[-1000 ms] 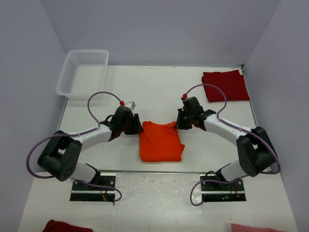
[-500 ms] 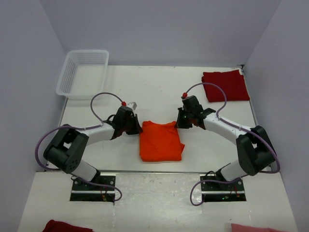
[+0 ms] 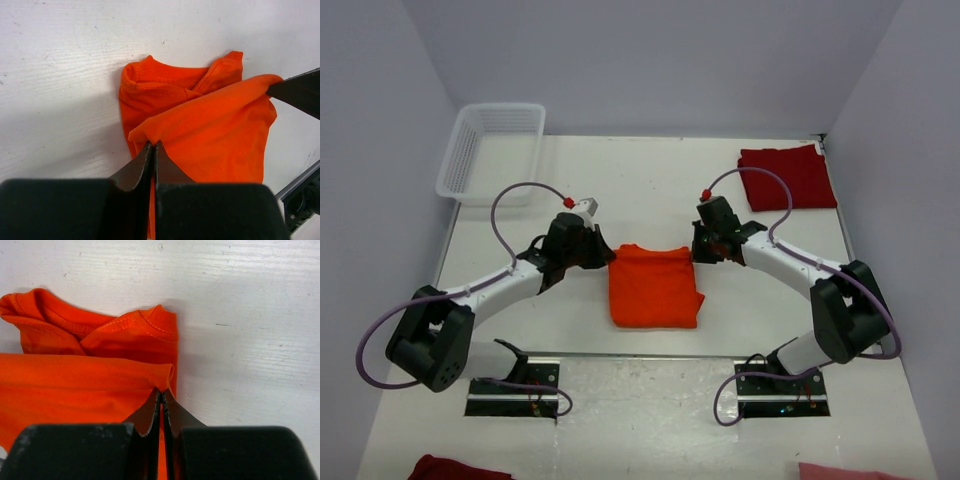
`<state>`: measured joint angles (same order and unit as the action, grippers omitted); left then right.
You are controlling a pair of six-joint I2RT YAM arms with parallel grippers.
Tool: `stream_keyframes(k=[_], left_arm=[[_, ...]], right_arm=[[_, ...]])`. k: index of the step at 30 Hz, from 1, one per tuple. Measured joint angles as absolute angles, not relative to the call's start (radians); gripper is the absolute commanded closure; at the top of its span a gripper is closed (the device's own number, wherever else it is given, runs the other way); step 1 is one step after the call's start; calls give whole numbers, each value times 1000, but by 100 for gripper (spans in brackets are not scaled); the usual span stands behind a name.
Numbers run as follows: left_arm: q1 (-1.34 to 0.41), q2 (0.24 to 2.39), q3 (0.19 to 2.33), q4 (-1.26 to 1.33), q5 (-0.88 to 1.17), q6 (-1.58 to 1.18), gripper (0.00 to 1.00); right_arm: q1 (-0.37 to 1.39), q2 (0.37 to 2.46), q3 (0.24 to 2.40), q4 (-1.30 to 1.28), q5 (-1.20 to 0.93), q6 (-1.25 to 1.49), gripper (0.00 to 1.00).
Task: Fold and stack the t-shirts
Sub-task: Smooth out wrinkles on the folded tshirt
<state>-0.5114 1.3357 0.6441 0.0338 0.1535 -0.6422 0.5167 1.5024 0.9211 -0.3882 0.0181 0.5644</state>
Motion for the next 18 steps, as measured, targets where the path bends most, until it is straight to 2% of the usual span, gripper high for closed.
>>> stream_keyframes(k=[9, 18], left_arm=[[-511, 1343, 664, 22, 154, -634, 100], [-511, 1541, 735, 74, 139, -617, 99]], right_arm=[[519, 1504, 951, -410, 79, 569, 100], [519, 1671, 1071, -449, 178, 588, 100]])
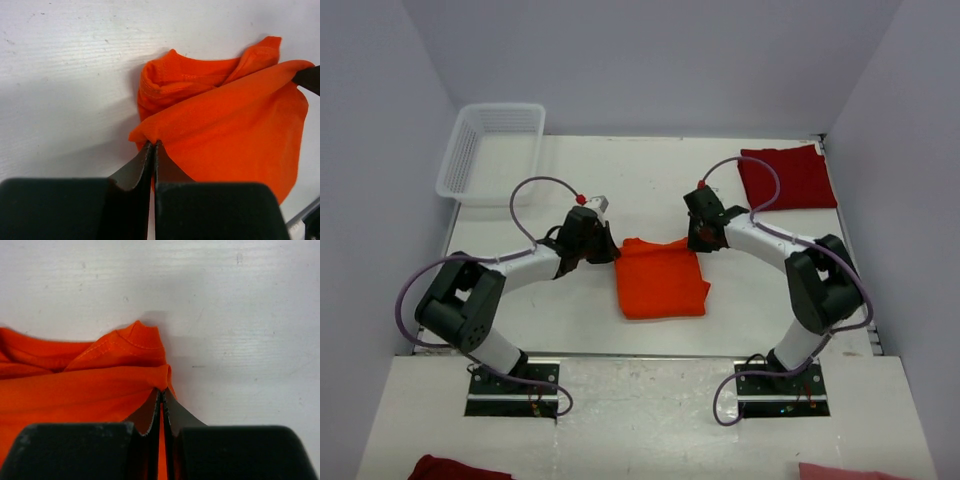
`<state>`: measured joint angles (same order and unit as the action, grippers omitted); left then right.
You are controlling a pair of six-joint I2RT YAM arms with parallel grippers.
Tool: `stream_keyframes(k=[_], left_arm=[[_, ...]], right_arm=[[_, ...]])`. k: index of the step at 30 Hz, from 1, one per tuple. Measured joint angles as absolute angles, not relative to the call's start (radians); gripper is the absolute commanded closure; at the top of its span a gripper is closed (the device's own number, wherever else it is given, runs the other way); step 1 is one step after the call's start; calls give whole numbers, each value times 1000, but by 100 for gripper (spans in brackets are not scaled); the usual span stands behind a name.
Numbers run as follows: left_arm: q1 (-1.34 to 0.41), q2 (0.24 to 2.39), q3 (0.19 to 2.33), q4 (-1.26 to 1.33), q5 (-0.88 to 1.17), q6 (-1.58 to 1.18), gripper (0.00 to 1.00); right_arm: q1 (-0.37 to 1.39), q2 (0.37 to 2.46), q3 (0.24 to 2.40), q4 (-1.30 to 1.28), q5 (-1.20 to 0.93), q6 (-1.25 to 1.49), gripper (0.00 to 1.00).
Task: Fold and stack the t-shirts
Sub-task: Smooth out wrinkles on the folded tshirt
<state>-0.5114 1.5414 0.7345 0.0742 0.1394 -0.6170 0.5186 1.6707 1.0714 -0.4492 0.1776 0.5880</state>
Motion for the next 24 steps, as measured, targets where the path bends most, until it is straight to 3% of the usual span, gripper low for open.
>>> stream_keyframes(k=[3, 5, 6, 7, 10, 12, 18, 21, 24], left_arm=[[-511, 1608, 769, 89, 121, -605, 92], [-511, 1630, 790, 99, 107, -587, 80], [-511, 1635, 801, 104, 96, -578, 74], [-511, 1635, 809, 107, 85, -566, 65], [-511, 1632, 839, 112, 49, -533, 55], [-511, 1614, 842, 115, 29, -517, 54], [-511, 1447, 817, 110, 6, -495, 51], [-511, 1343, 787, 113, 28, -505, 51], [-514, 1276, 746, 123, 94, -522, 58]], right_arm=[[519, 1748, 1119, -461, 207, 595, 100], [519, 1811, 1163, -477, 243, 603, 100], [519, 1829, 1178, -484, 257, 603, 96], [518, 1844, 1194, -492, 271, 605, 82], [514, 1879, 1246, -520, 311, 608, 63], [511, 1880, 1261, -526, 336, 603, 56], [509, 1851, 1274, -553, 392, 573, 49], [509, 1790, 1270, -580, 402, 560, 43], [509, 1684, 1242, -582, 393, 552, 41]])
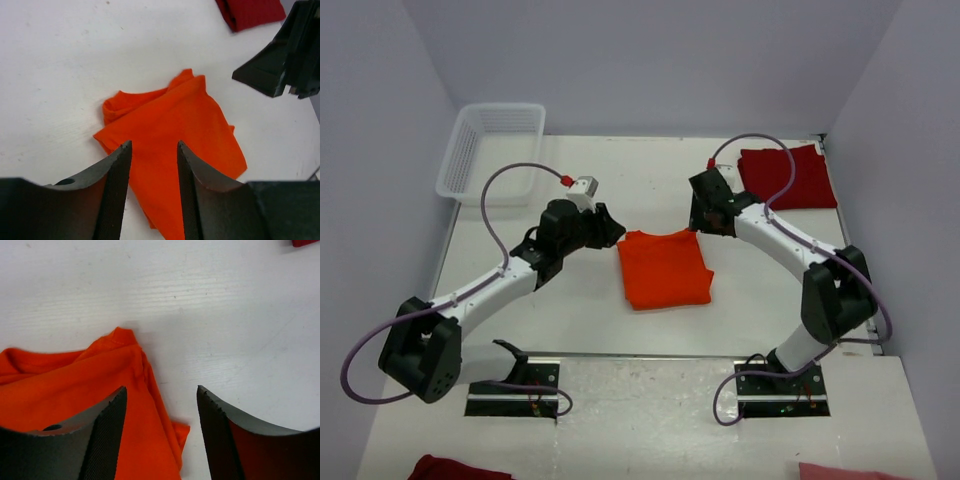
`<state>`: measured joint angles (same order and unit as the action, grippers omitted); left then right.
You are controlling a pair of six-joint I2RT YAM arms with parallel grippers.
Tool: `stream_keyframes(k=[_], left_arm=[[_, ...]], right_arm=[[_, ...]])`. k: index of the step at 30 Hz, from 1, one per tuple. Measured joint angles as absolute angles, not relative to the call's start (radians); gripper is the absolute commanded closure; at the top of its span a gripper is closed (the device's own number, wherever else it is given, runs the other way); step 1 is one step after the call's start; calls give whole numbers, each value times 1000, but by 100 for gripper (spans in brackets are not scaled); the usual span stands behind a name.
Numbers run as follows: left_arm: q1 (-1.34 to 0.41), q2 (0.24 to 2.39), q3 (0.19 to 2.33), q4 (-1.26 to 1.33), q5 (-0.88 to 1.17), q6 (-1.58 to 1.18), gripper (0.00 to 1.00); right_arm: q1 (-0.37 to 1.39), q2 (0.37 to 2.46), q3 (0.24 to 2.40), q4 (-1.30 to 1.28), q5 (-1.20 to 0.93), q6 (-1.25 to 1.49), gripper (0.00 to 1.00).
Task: Fold and stack the t-shirts
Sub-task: Smooth out wrinkles on the folded tshirt
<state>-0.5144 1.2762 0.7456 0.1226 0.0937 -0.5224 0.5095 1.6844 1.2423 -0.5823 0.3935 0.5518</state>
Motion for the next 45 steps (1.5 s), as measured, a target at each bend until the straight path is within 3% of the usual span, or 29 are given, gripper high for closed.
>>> stream_keyframes(k=[1, 2, 3, 4, 10, 20, 31, 45], left_arm=[[-518, 1268, 732, 128, 126, -536, 71], [-521, 1268, 721, 136, 158, -549, 78], [-528, 1271, 711, 144, 186, -561, 88], [-538, 1280, 694, 168, 226, -575, 100], [-633, 1395, 622, 314, 405, -667, 100], [-703, 1563, 614, 527, 543, -761, 100], [-712, 1655, 591, 548, 569, -778, 100], [-723, 1618, 510, 453, 541, -763, 100]], right_arm=[[509, 1647, 1229, -581, 380, 547, 45], [509, 1607, 1216, -581, 363, 540, 56], [509, 1578, 1206, -580, 344, 529, 100], [509, 1555, 1198, -577, 323, 516, 100], [509, 1548, 1182, -549, 115, 497, 100], [456, 1744, 1201, -501, -147, 488, 100], [426, 1864, 1259, -500, -174, 480, 100], [389, 2017, 1404, -539, -172, 496, 100]])
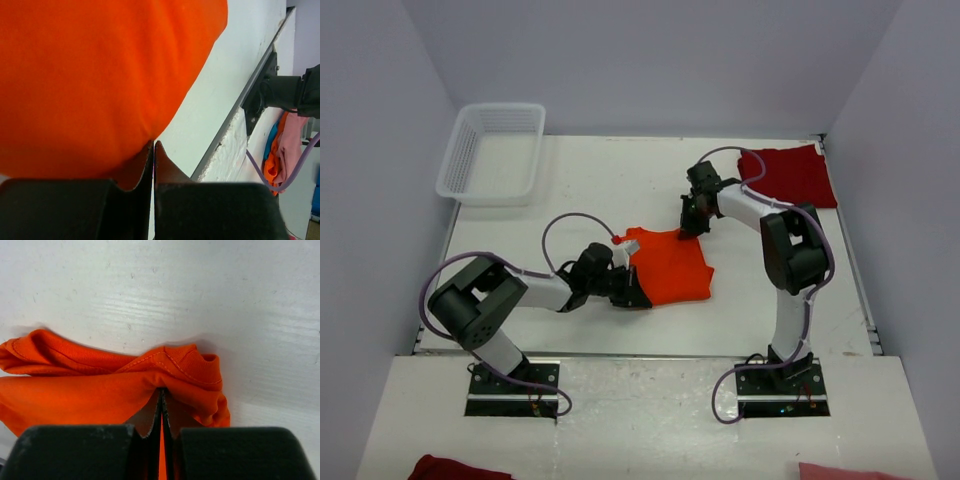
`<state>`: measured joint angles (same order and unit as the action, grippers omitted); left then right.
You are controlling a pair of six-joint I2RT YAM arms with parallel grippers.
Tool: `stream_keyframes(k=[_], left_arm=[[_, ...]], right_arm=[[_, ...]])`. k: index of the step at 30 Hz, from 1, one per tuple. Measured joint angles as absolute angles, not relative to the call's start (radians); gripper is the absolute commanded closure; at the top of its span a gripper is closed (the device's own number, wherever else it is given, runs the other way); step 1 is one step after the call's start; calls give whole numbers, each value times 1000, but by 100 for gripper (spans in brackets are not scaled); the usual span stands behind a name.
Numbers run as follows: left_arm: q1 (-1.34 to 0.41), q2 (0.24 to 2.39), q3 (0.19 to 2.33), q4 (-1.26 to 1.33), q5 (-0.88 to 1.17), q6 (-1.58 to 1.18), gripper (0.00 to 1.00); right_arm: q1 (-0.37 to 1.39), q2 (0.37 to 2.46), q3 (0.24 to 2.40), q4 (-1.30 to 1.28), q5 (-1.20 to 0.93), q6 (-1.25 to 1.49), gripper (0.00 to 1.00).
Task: Fold and stack the t-shirts
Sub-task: Smooth out wrinkles on the folded tshirt
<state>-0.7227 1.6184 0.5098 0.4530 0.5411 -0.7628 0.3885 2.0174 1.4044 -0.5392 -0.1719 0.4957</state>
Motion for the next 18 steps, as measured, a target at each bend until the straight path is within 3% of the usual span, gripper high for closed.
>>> stream_keyframes(k=[18], left_arm=[[-732, 1591, 447, 419, 507, -733, 100]], right_arm=[[352, 2055, 1557, -649, -39, 488, 100]])
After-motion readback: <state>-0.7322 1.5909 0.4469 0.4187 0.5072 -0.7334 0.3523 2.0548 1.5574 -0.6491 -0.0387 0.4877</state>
